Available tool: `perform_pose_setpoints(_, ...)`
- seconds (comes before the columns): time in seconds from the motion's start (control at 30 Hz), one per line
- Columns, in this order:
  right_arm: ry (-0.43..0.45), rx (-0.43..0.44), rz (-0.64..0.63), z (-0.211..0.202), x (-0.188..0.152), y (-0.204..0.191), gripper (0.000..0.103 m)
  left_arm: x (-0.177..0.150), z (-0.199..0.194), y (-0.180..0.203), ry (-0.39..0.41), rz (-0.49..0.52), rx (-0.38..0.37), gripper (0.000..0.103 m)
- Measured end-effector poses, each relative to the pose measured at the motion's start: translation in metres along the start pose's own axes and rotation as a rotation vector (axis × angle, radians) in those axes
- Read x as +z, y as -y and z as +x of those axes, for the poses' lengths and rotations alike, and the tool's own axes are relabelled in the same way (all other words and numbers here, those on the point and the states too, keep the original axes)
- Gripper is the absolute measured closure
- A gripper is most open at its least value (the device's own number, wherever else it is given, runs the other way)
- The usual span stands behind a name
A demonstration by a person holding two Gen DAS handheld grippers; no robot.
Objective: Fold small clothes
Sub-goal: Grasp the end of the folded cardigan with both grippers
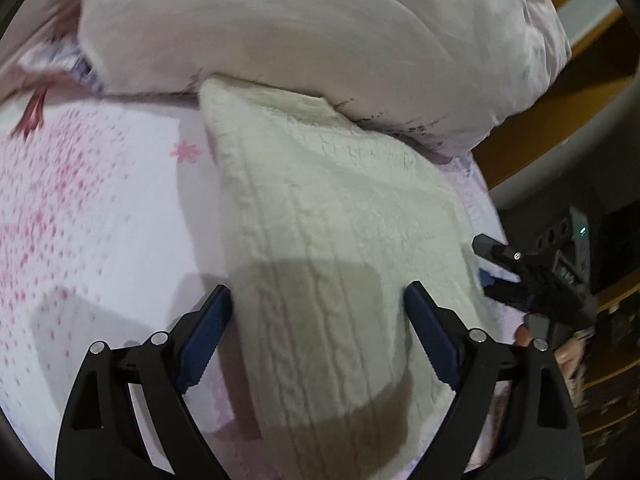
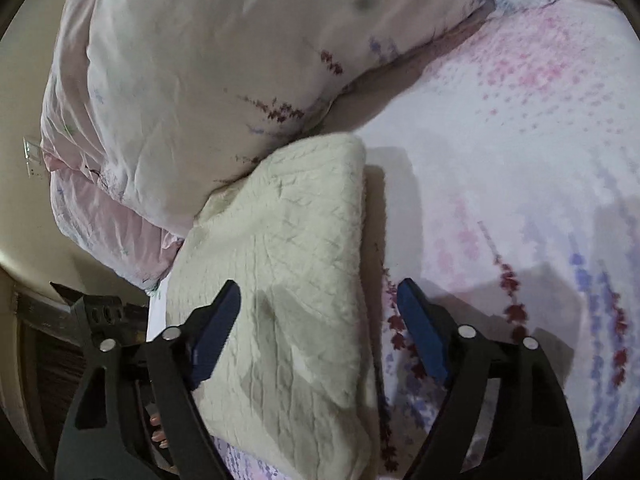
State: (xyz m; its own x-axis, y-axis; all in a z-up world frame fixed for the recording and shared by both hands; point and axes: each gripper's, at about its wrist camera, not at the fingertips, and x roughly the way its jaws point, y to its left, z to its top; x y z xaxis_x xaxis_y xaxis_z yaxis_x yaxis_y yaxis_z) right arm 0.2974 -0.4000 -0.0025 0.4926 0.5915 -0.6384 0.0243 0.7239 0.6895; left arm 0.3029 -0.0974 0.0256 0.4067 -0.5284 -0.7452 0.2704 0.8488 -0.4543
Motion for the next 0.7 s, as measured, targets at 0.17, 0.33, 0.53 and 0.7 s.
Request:
perform_pose_setpoints(0.17, -0.046, 0.053, -0.012, 0.012, -0.002, -0.002, 0.041, 0.003, 0.012, 0.016, 0.014, 0.076, 0.073, 0.012)
perform_pose_setpoints(0.33, -0.048, 0.082, -0.012, 0.015, -0.004, -0.002, 0.042, 0.009, 0.019, 0.016, 0.014, 0.087, 0.069, 0.012)
perform_pose_setpoints(0.53, -0.046, 0.087, -0.017, 0.017, -0.004, -0.006, 0.045, 0.01, 0.016, 0.013, 0.019, 0.084, 0.064, 0.012)
perform_pose_setpoints(0.7, -0.056, 0.098, -0.004, 0.021, -0.004, -0.004, 0.061, 0.008, 0.01, 0.01, 0.02, 0.079, 0.062, 0.015)
